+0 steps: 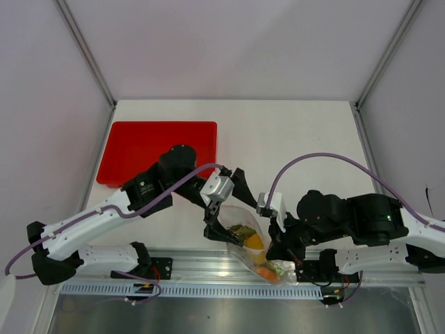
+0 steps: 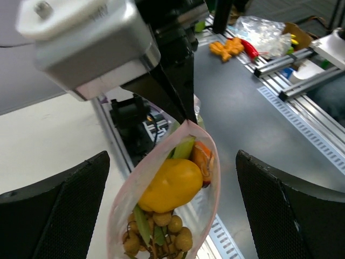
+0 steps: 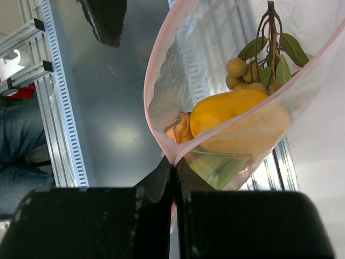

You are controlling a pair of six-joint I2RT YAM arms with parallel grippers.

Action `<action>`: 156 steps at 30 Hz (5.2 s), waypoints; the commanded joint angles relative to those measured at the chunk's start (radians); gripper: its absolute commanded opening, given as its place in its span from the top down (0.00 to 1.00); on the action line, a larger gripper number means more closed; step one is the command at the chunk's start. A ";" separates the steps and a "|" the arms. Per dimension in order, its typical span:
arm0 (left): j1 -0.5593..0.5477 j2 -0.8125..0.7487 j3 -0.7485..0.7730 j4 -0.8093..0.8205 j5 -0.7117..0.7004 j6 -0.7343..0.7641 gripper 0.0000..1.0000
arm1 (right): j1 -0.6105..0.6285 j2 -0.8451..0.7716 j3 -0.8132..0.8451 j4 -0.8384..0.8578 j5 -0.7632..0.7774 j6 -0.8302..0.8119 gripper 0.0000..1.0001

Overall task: Place the food in the zip-top bag and seal the zipper
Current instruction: Zip the zipper food storage bag at the center of the board.

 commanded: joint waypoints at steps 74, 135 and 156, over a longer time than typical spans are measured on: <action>-0.066 -0.136 -0.272 0.326 -0.364 -0.457 0.99 | -0.001 -0.473 -0.268 0.329 0.508 0.160 0.43; -0.091 0.027 -0.038 0.124 -0.404 -0.552 0.50 | -0.001 -0.345 -0.412 0.623 0.365 0.125 1.00; -0.095 -0.009 -0.041 0.020 -0.428 -0.582 0.99 | -0.001 -0.304 -0.374 0.602 0.394 0.125 1.00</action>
